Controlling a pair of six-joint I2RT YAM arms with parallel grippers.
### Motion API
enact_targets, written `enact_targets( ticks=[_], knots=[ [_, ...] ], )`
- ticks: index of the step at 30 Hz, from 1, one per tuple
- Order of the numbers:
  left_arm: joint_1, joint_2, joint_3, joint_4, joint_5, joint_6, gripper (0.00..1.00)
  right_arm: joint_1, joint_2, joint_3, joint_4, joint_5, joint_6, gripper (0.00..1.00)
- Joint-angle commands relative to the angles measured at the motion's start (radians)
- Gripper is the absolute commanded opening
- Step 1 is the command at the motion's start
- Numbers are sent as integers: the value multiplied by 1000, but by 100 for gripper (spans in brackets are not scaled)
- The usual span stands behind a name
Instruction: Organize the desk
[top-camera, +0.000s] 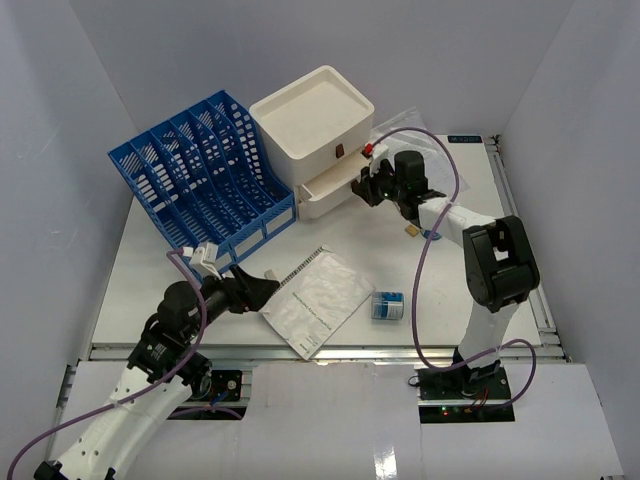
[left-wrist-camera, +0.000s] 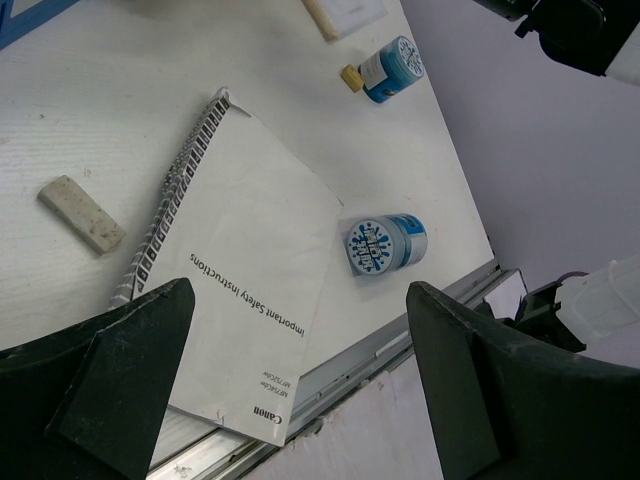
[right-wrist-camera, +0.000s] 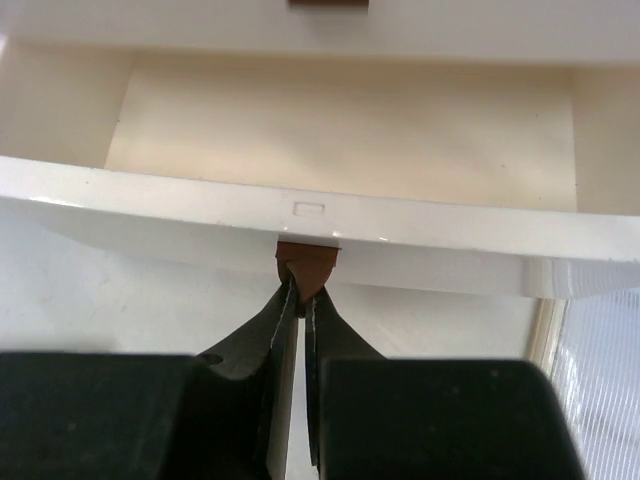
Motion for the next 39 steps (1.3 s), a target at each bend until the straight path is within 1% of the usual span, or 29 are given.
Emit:
enact_targets(
  ticks=[1,5,7,9,11,13,15,18,21,22,24,25,27,28,30,32,34,37,39],
  knots=[
    [5,39,-6,36,56,12,98,-8,-176,-146,-8,-65,-40,8],
    [6,124,-5,114,109,21,98,-9,-267,-230,-26,-61,-72,8],
    [6,185,7,153,152,24,98,-11,-295,-240,-49,-66,-77,8],
    [5,238,21,202,182,32,98,-11,-310,-239,-77,-71,-76,11],
    [3,324,41,228,213,38,98,-16,-337,-233,-104,-75,-77,13],
    [-9,403,75,263,249,40,98,-27,-362,-230,-138,-80,-78,25],
    [-39,464,97,274,241,45,98,-38,-390,-231,-168,-80,-82,47],
    [-108,543,128,281,189,45,98,-67,-456,-248,-214,-85,-101,67],
    [-187,605,155,284,107,33,98,-111,-539,-275,-254,-102,-134,81],
    [-233,638,170,284,47,23,98,-127,-565,-291,-277,-117,-156,87],
    [-301,694,193,281,-46,-19,98,-175,-618,-320,-324,-133,-169,95],
    [-340,735,211,274,-92,-51,98,-204,-645,-338,-333,-143,-167,98],
    [-417,830,259,239,-168,-103,98,-246,-673,-370,-342,-175,-156,95],
    [-459,864,303,207,-232,-138,98,-274,-688,-390,-345,-195,-147,94],
    [-538,985,405,141,-321,-184,98,-319,-711,-421,-344,-208,-126,94],
    [-604,1109,521,59,-396,-225,98,-351,-733,-441,-342,-213,-107,93],
    [-671,1259,678,-55,-474,-259,98,-407,-755,-430,-348,-200,-88,93],
    [-725,1426,859,-167,-544,-305,98,-457,-780,-425,-355,-206,-72,93],
    [-739,1500,947,-228,-569,-324,98,-471,-785,-440,-353,-233,-67,93]
  ],
)
